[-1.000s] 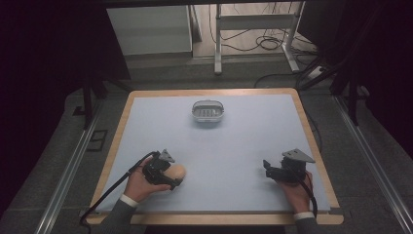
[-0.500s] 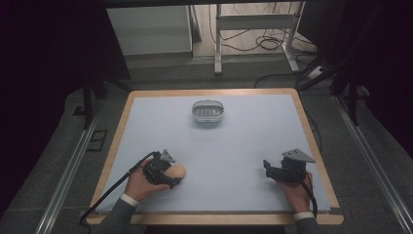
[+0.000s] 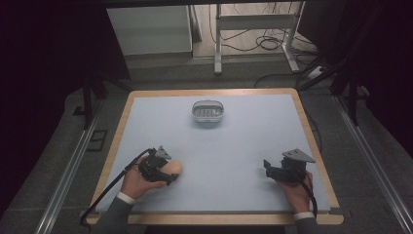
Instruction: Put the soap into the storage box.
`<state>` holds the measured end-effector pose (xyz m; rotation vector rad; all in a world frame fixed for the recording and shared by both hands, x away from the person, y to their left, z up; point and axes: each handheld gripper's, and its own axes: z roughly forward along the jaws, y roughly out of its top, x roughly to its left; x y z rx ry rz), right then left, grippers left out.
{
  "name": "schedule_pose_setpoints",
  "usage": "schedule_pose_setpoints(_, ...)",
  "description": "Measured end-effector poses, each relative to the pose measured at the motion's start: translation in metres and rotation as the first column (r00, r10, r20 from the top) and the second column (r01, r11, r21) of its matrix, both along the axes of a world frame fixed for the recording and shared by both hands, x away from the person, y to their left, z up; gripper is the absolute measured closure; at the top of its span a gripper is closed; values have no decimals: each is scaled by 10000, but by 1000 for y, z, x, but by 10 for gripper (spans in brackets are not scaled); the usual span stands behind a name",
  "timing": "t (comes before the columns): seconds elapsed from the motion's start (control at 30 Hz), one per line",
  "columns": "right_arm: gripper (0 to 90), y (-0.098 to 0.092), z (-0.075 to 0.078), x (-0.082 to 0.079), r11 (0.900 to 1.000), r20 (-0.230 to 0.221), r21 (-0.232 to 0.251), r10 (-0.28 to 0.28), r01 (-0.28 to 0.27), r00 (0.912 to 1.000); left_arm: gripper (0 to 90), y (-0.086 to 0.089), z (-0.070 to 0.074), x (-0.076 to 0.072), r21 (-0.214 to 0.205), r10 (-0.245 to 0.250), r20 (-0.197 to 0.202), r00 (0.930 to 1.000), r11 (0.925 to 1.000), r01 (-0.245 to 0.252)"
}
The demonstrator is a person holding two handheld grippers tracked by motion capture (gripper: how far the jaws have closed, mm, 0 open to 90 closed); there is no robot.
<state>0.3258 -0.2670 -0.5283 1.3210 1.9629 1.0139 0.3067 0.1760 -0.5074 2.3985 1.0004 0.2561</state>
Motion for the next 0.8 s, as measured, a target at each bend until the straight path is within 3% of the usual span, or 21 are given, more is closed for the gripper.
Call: schedule_pose_setpoints(0.8,77,0,0,0,10000,-8,3,-13,13,10000,330,0,26,8,-189,-76,413,9991,9998,84)
